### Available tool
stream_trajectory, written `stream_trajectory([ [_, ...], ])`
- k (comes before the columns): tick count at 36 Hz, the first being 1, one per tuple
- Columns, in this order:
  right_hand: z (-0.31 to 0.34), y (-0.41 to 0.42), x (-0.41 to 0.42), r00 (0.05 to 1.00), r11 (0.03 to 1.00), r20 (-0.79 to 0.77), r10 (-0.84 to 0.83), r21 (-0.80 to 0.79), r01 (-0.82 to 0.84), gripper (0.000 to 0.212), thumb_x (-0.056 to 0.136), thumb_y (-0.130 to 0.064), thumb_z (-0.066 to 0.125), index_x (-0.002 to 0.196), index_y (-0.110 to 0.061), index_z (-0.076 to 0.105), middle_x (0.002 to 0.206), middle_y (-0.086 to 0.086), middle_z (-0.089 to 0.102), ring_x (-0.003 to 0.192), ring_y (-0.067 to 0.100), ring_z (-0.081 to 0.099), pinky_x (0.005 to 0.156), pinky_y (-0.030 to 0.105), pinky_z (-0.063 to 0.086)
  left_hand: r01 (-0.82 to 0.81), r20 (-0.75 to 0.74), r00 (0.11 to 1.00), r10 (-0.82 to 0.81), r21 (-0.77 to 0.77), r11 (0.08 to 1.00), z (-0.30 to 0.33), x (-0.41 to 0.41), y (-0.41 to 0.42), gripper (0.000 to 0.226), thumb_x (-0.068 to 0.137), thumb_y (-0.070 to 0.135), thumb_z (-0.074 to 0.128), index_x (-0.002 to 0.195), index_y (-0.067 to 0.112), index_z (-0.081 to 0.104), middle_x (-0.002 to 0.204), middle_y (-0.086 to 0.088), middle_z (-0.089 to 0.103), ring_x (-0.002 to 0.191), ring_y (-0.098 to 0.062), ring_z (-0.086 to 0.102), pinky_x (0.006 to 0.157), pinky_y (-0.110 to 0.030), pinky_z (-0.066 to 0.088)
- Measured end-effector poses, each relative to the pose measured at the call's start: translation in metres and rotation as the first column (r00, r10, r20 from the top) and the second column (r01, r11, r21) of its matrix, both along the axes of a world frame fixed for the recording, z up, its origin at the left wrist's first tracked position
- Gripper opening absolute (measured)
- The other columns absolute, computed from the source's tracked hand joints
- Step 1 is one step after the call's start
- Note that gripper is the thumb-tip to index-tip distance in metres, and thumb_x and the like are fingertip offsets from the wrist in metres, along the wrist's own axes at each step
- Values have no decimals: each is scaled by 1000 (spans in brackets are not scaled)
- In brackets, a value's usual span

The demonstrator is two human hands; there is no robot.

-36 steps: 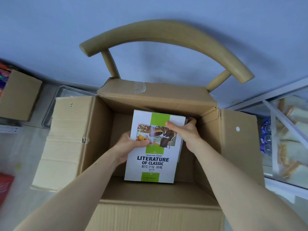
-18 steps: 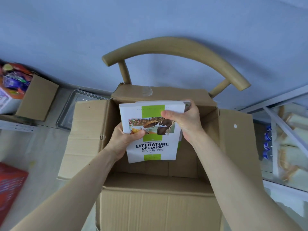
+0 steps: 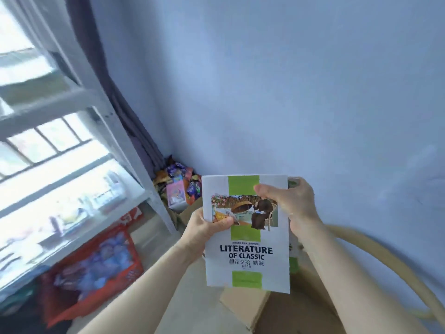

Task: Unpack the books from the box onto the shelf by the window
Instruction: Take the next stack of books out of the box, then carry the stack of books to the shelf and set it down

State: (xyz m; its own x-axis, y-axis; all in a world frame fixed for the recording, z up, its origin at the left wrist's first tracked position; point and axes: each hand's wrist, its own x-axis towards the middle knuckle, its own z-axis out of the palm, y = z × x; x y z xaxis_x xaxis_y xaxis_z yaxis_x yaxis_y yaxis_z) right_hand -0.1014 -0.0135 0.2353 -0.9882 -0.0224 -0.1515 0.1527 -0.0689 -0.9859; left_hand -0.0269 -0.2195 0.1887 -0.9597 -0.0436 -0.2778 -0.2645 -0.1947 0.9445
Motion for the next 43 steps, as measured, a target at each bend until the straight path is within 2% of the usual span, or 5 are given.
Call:
stream_trajectory([
  [5,64,-118,-5,982,984,-75,171,-42,-174,36,43,-20,95,70,-8,76,75,10,77,65,20,75,50,22,55,-169,-53,985,166,-43,985,70,21,-105,27,60,15,90,84,14,78,93,-20,75,81,-36,73,70,-43,59],
  [17,152,-431,-15,857,870,-191,478,-31,-492,87,36,-46,100,109,-11,68,95,9,77,82,29,75,71,46,61,-569,-263,812,522,-154,808,174,69,-387,15,66,13,87,76,20,77,85,-15,76,76,-32,75,61,-39,61],
  [22,176,-523,-19,780,822,-298,550,29,-569,27,67,-23,90,90,-19,78,85,4,78,72,20,76,58,32,60,-677,-344,718,605,-146,721,207,65,-468,13,68,14,85,77,15,77,86,-17,76,77,-33,74,68,-42,61],
  [31,242,-642,-71,634,735,-472,612,45,-677,52,63,-16,93,108,-14,66,89,-1,77,79,15,75,64,31,61,-782,-526,566,635,-99,615,270,30,-566,39,60,22,88,92,3,75,94,-21,75,89,-41,72,83,-58,56],
  [43,219,-733,-101,571,646,-544,615,-68,-760,62,59,-2,92,110,-12,58,99,5,76,89,21,74,67,32,60,-865,-594,485,642,-215,454,259,10,-645,20,64,22,90,74,33,76,84,-1,77,79,-23,75,74,-46,60],
])
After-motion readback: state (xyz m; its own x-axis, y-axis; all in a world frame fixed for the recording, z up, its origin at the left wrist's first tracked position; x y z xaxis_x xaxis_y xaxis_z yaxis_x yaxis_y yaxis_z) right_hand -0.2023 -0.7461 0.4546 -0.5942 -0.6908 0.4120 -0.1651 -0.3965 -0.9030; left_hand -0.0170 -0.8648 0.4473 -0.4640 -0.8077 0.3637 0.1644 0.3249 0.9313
